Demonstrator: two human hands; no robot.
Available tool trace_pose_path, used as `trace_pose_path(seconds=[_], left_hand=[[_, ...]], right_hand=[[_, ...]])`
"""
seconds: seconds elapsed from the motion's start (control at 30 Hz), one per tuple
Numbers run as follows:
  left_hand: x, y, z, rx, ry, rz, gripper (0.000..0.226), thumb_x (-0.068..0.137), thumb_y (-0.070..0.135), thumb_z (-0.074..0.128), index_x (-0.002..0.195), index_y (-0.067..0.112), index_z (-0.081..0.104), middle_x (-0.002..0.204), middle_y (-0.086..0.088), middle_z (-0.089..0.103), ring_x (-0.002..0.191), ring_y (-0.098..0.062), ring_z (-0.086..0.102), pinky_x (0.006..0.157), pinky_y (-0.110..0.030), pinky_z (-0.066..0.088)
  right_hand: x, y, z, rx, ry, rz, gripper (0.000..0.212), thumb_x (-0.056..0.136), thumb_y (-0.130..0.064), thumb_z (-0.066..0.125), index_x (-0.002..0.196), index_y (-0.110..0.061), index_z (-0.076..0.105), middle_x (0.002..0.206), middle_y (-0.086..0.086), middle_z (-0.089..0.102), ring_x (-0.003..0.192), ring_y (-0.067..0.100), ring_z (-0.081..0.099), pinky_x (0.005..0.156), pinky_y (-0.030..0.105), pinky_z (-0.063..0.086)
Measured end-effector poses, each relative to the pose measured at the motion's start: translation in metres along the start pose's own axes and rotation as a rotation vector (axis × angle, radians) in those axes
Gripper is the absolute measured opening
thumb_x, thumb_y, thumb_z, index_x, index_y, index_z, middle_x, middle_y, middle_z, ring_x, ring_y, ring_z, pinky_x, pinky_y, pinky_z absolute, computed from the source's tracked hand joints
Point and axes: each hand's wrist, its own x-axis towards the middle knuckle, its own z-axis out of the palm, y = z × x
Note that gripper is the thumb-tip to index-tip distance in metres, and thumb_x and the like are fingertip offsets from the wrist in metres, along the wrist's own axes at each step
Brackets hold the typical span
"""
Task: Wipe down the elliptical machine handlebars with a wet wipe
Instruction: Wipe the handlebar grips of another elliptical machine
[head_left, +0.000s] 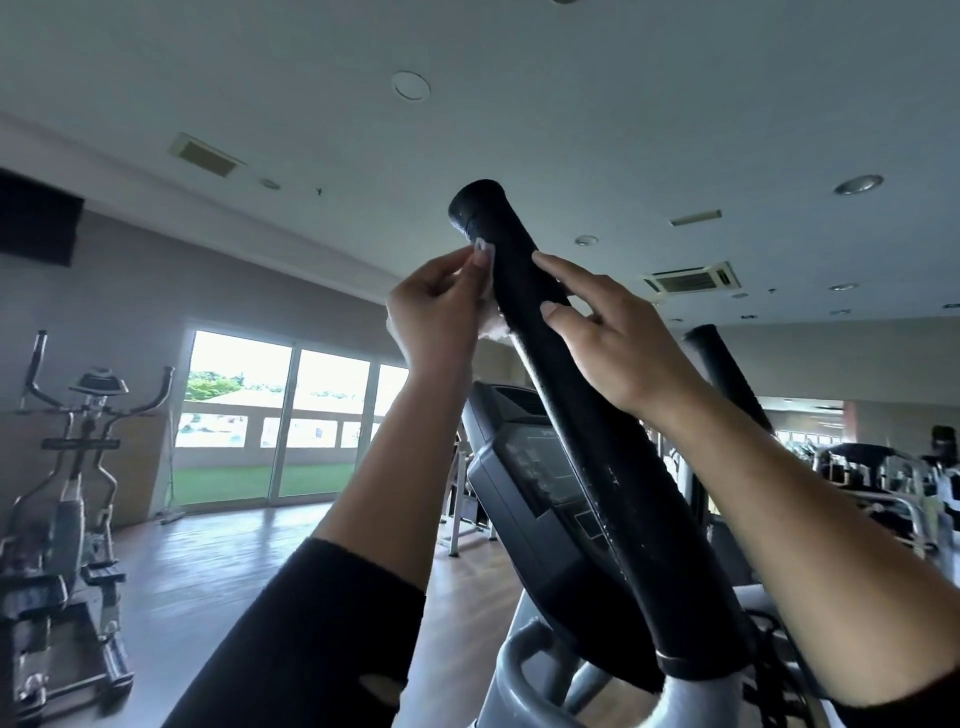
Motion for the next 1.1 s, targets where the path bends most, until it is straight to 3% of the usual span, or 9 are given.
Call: trace_pose_path(seconds=[0.1, 0.2, 0.33, 0.43, 0.63, 0.83, 1.0, 1.1], left_hand=[[-0.009, -0.003, 0.001, 0.009, -0.051, 0.02, 0.006, 0.076, 0.028, 0.08, 0.081, 0.026, 0.077, 0.075, -0.004, 0.075, 0.073, -0.027, 0.073, 0.077, -0.048, 0.059], [-0.02, -0.005, -0.011, -0.032, -0.161, 0.004, 0.016, 0.077, 0.021, 0.079, 0.091, 0.012, 0.077, 0.084, -0.013, 0.075, 0.081, -0.034, 0.072, 0.08, -0.05, 0.058], [-0.002, -0.002, -0.005, -0.021, -0.044, 0.006, 0.007, 0.079, 0.015, 0.077, 0.086, 0.016, 0.076, 0.081, -0.009, 0.075, 0.079, -0.028, 0.072, 0.08, -0.044, 0.059], [0.015, 0.005, 0.01, -0.044, 0.038, 0.0, 0.004, 0.079, 0.017, 0.078, 0.082, 0.017, 0.076, 0.073, -0.002, 0.074, 0.07, -0.018, 0.071, 0.076, -0.037, 0.059], [0.0, -0.005, -0.001, -0.008, -0.115, 0.051, 0.01, 0.076, 0.024, 0.08, 0.085, 0.02, 0.078, 0.079, -0.007, 0.075, 0.075, -0.026, 0.072, 0.078, -0.044, 0.058], [0.026, 0.003, 0.015, 0.0, 0.086, 0.046, 0.005, 0.075, 0.025, 0.081, 0.077, 0.024, 0.077, 0.074, 0.003, 0.075, 0.076, -0.018, 0.073, 0.084, -0.041, 0.058], [0.021, -0.003, 0.001, 0.041, -0.092, 0.056, 0.008, 0.076, 0.024, 0.08, 0.082, 0.019, 0.078, 0.078, -0.01, 0.075, 0.079, -0.033, 0.072, 0.079, -0.051, 0.058], [0.03, 0.003, 0.002, 0.009, -0.025, 0.05, 0.004, 0.076, 0.016, 0.079, 0.077, 0.017, 0.076, 0.072, -0.005, 0.074, 0.071, -0.025, 0.071, 0.076, -0.044, 0.06]], right_hand=[[0.0, 0.001, 0.0, 0.01, 0.006, -0.003, 0.046, 0.097, -0.028, 0.047, 0.141, -0.042, 0.041, 0.116, -0.01, 0.051, 0.099, 0.007, 0.049, 0.085, 0.017, 0.032], [0.004, 0.002, -0.001, 0.005, 0.009, -0.001, 0.046, 0.097, -0.029, 0.047, 0.14, -0.043, 0.041, 0.119, -0.007, 0.052, 0.098, 0.007, 0.049, 0.083, 0.016, 0.033], [0.01, 0.002, -0.002, 0.022, 0.008, -0.007, 0.044, 0.098, -0.03, 0.046, 0.14, -0.043, 0.042, 0.126, -0.009, 0.053, 0.098, 0.004, 0.046, 0.079, 0.009, 0.034], [0.014, 0.001, -0.005, 0.05, -0.005, -0.005, 0.044, 0.098, -0.029, 0.046, 0.139, -0.043, 0.043, 0.127, -0.008, 0.054, 0.099, 0.005, 0.047, 0.091, 0.019, 0.037], [0.016, 0.005, -0.003, 0.082, -0.011, -0.009, 0.043, 0.097, -0.028, 0.047, 0.138, -0.044, 0.045, 0.12, -0.01, 0.054, 0.094, 0.004, 0.047, 0.079, 0.015, 0.036], [0.019, 0.007, -0.001, 0.102, -0.024, -0.014, 0.043, 0.097, -0.029, 0.047, 0.136, -0.046, 0.045, 0.116, -0.011, 0.053, 0.091, 0.005, 0.047, 0.079, 0.016, 0.034], [0.018, 0.008, -0.001, 0.102, -0.015, -0.026, 0.043, 0.097, -0.029, 0.048, 0.137, -0.045, 0.046, 0.117, -0.01, 0.054, 0.087, 0.004, 0.049, 0.081, 0.018, 0.034], [0.018, 0.007, -0.001, 0.095, -0.009, -0.023, 0.043, 0.097, -0.029, 0.048, 0.136, -0.045, 0.046, 0.115, -0.009, 0.055, 0.082, 0.0, 0.05, 0.076, 0.013, 0.036]])
